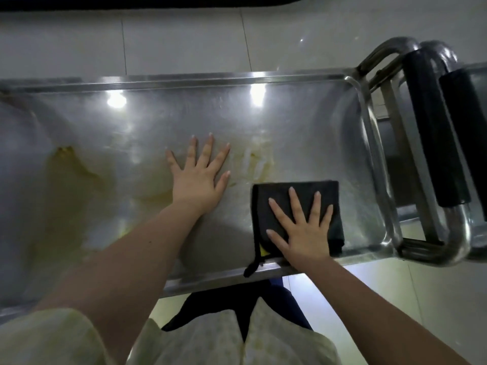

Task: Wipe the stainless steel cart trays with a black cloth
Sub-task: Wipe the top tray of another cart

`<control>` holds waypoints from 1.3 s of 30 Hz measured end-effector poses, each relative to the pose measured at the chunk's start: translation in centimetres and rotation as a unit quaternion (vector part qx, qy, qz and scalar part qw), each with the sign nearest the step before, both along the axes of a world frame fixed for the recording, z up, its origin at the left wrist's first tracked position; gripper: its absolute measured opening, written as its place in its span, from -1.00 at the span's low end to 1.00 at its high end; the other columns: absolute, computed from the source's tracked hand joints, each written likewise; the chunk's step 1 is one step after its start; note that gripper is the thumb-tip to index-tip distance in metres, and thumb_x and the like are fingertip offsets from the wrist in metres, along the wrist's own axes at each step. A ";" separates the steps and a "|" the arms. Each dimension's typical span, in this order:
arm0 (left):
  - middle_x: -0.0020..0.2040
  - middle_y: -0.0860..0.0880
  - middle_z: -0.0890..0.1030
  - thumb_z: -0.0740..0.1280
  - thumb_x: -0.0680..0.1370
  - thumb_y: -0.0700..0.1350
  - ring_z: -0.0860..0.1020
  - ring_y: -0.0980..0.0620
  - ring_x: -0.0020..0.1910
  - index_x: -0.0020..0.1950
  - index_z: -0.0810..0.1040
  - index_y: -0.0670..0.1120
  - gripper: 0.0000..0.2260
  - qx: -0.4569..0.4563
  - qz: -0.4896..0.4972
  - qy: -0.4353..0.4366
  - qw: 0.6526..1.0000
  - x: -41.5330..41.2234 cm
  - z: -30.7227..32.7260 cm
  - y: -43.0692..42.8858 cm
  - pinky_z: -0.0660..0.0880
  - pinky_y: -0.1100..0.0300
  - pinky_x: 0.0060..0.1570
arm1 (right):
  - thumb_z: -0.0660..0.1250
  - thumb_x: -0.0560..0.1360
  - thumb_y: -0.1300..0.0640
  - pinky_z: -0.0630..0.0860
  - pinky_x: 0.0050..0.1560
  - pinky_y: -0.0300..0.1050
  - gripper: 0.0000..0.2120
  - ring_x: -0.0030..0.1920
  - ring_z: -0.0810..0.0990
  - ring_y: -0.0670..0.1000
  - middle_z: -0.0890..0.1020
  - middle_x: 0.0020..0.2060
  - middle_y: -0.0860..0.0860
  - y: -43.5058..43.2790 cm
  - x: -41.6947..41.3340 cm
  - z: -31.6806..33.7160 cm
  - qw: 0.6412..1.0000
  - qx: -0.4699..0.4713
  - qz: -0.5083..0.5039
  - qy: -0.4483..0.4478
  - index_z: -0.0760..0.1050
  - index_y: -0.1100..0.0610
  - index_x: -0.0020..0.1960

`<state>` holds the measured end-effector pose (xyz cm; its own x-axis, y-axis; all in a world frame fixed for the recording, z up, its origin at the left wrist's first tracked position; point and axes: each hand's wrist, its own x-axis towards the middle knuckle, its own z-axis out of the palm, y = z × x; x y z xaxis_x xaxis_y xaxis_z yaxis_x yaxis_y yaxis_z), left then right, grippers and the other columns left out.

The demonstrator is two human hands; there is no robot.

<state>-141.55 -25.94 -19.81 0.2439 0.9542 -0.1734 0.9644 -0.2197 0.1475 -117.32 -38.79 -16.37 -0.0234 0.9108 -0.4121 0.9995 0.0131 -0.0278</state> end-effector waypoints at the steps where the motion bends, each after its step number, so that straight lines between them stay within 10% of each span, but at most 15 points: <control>1: 0.62 0.06 -0.13 -0.19 0.61 0.30 -0.18 -0.13 0.58 0.57 -0.19 0.28 -0.48 0.004 -0.003 -0.001 1.000 0.0 0.0 -0.1 -0.33 -0.45 0.33 | -0.24 0.46 -0.47 -0.29 0.39 0.47 -0.36 0.49 -0.33 0.39 -0.24 0.57 -0.09 2.8 -0.3 -0.2 1.000 0.020 -0.005 0.014 -0.33 -0.38 0.48; 9: 0.62 0.07 -0.11 -0.13 0.60 0.30 -0.16 -0.13 0.59 0.58 -0.12 0.27 -0.46 0.005 0.003 -0.018 1.000 0.1 -0.1 0.2 -0.22 -0.50 0.33 | -0.19 0.34 -0.60 -0.47 0.33 0.42 -0.23 0.48 -0.34 0.41 -0.20 0.58 -0.09 24.7 -1.6 -1.4 0.998 0.033 -0.044 0.007 -0.24 -0.41 0.49; 22: 0.61 0.08 -0.19 -0.18 0.60 0.30 -0.21 -0.14 0.58 0.57 -0.20 0.28 -0.46 -0.005 -0.009 -0.012 1.000 -0.1 0.2 -0.1 -0.21 -0.49 0.32 | -0.09 0.52 -0.44 -0.04 0.35 0.55 -0.34 0.52 -0.11 0.43 0.04 0.59 -0.02 -3.8 -1.7 -0.9 0.997 0.023 0.072 0.018 0.04 -0.25 0.56; 29: 0.62 0.07 -0.15 -0.17 0.61 0.29 -0.19 -0.14 0.58 0.58 -0.16 0.27 -0.47 -0.003 -0.005 0.007 1.000 0.2 0.3 0.0 -0.18 -0.48 0.34 | -0.22 0.42 -0.51 -0.29 0.40 0.45 -0.31 0.50 -0.33 0.36 -0.21 0.58 -0.12 15.0 -2.0 -1.2 0.998 0.063 -0.019 0.015 -0.32 -0.37 0.49; 39: 0.62 0.09 -0.11 -0.13 0.60 0.32 -0.11 -0.12 0.59 0.59 -0.14 0.25 -0.44 -0.005 0.007 0.020 1.000 0.4 0.6 -0.1 -0.16 -0.46 0.37 | -0.22 0.42 -0.51 -0.34 0.39 0.45 -0.30 0.51 -0.30 0.34 -0.15 0.58 -0.14 25.7 -3.8 -1.6 0.997 0.065 0.041 0.027 -0.20 -0.36 0.52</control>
